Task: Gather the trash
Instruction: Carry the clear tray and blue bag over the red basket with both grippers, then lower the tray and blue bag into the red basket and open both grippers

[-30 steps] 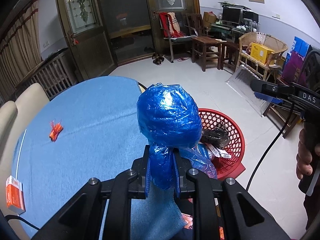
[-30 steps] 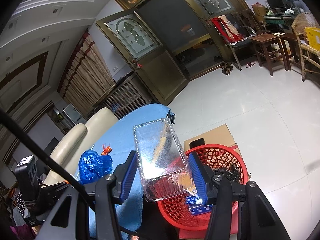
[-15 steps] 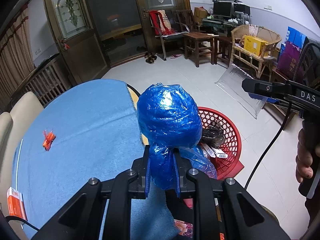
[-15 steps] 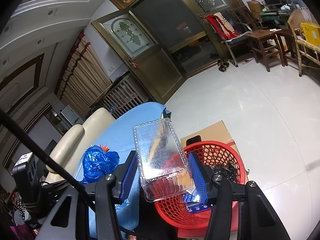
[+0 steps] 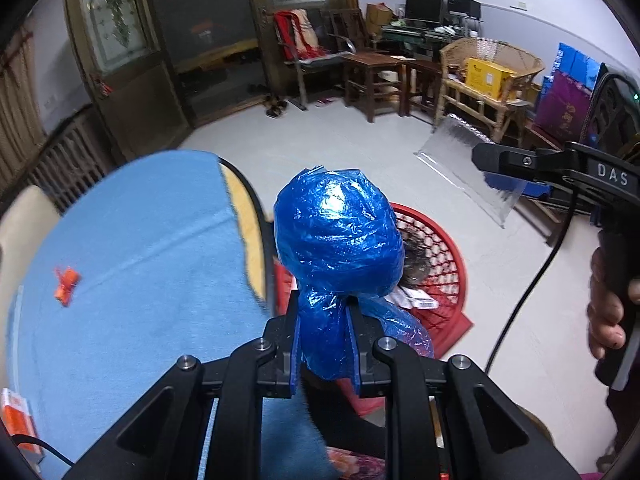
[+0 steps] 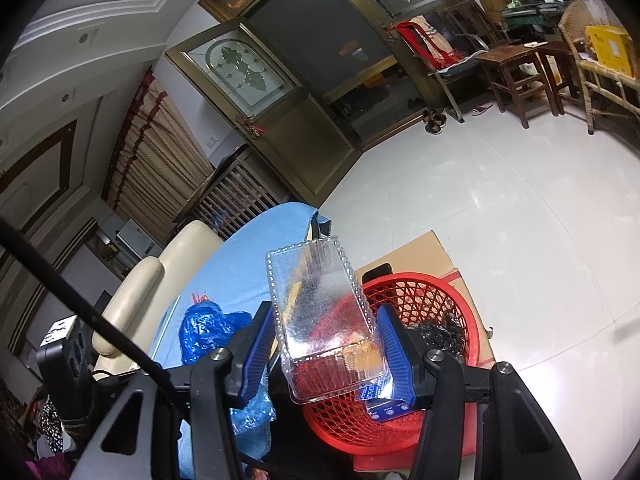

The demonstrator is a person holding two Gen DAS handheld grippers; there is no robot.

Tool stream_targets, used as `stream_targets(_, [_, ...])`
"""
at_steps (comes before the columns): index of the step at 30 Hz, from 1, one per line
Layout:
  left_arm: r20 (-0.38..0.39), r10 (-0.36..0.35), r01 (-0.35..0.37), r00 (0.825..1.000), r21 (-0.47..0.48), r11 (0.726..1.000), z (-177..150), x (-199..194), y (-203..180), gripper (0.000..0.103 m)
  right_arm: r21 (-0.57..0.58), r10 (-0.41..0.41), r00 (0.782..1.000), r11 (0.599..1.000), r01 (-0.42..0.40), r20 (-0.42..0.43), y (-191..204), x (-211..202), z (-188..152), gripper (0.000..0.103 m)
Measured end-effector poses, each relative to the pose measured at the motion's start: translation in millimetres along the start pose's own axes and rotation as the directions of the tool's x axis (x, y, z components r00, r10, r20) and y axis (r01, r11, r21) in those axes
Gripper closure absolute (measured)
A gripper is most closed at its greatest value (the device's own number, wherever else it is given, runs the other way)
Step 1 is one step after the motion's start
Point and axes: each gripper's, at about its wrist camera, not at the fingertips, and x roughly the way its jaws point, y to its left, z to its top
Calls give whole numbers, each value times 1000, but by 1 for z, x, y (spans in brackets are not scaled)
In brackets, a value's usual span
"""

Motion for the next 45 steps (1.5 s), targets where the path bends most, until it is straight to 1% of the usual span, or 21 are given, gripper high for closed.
stream_targets(4, [-39,-68,67,997,-32,997,2,15,6,83,22,-8,1000,1000,8,-14,-4,4,-2,48])
stream_targets(7, [-70,-98,93,993,-68,993,1,26,11,83,34,-18,1000,999,19,-25,-9,6,-3,48])
stream_targets(12, [-96,-115,108,989,-80,991,4,37,10,83,66,-24,999,997,27,-46,-15,14,-6,48])
stream_targets(18, [-111,-124,119,986,-55,991,7,46,3,83,93,-33,996,995,40,-78,-26,24,-15,47])
stream_targets(22, [-120,-128,122,985,-57,991,9,52,0,82,150,-42,994,987,57,-102,-41,35,-22,47])
stream_targets(26, [-113,-132,126,985,-58,990,9,55,0,82,223,-47,989,972,78,-140,-56,48,-30,46])
stream_targets(28, [-114,-134,127,984,-63,990,9,57,1,80,250,-45,987,965,83,-153,-62,53,-34,46])
stream_targets(29, [-115,-141,133,983,-69,989,9,57,3,79,258,-45,986,962,86,-159,-63,55,-34,46])
stream_targets(31, [-109,-144,136,984,-77,988,10,56,5,70,261,-44,985,961,86,-164,-64,57,-35,46])
stream_targets(33, [-93,-136,128,986,-87,988,10,52,9,49,267,-38,986,960,81,-164,-65,57,-35,46])
stream_targets(34, [-80,-131,124,988,-92,988,11,49,10,47,270,-33,986,960,77,-166,-64,58,-34,46])
stream_targets(37, [-59,-121,114,991,-97,989,12,39,17,45,268,-22,984,961,70,-178,-60,61,-34,45])
stream_targets(40, [-36,-85,81,996,-107,991,13,26,27,42,268,-2,982,962,54,-190,-54,64,-34,45])
stream_targets(41, [-30,-72,68,997,-112,991,13,21,32,40,265,4,981,963,49,-194,-51,65,-34,44])
stream_targets(45, [8,14,-13,1000,-139,990,7,-5,52,37,239,26,976,971,27,-215,-36,69,-34,43])
